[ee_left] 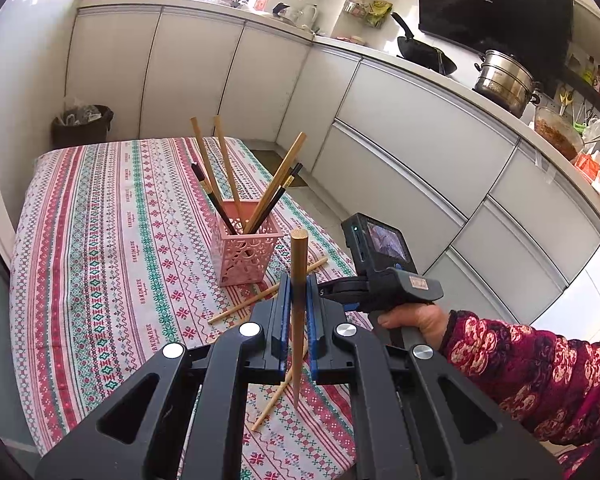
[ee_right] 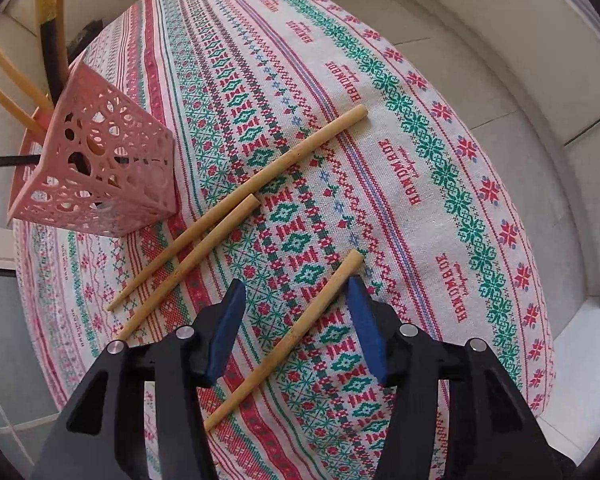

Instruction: Organize utensils

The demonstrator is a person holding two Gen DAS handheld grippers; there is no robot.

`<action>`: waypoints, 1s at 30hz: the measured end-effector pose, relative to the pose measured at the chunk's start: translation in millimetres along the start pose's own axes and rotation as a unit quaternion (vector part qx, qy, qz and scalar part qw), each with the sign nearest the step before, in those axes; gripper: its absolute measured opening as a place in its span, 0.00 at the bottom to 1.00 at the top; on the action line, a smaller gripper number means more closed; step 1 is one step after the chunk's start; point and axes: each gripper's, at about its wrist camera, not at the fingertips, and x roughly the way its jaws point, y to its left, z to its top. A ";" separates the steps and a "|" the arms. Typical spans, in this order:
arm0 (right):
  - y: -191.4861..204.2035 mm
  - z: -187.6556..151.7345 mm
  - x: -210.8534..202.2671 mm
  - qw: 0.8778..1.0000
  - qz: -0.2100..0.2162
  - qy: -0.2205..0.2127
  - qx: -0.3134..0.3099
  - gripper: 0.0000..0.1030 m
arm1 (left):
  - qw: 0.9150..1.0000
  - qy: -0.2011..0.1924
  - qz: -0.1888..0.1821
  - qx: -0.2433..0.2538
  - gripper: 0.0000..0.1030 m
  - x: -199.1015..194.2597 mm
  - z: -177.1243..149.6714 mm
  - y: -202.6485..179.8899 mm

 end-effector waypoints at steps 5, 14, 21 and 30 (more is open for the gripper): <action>-8.1 -19.6 -7.2 0.998 -0.030 -0.052 0.007 0.20 | 1.000 -0.005 0.007 -0.012 0.06 -4.9 -0.3 7.1; -51.7 -35.4 -23.6 0.993 0.087 -0.070 0.047 0.07 | 1.000 -0.012 0.004 -0.018 0.08 -6.3 0.3 7.9; -59.6 -38.5 -53.5 0.984 0.132 -0.116 0.020 0.08 | 1.000 -0.011 0.021 -0.020 0.07 2.1 -0.2 6.3; -69.9 -48.4 -82.8 0.977 0.164 -0.135 0.001 0.08 | 0.999 -0.006 0.036 -0.013 0.06 8.7 -0.2 3.3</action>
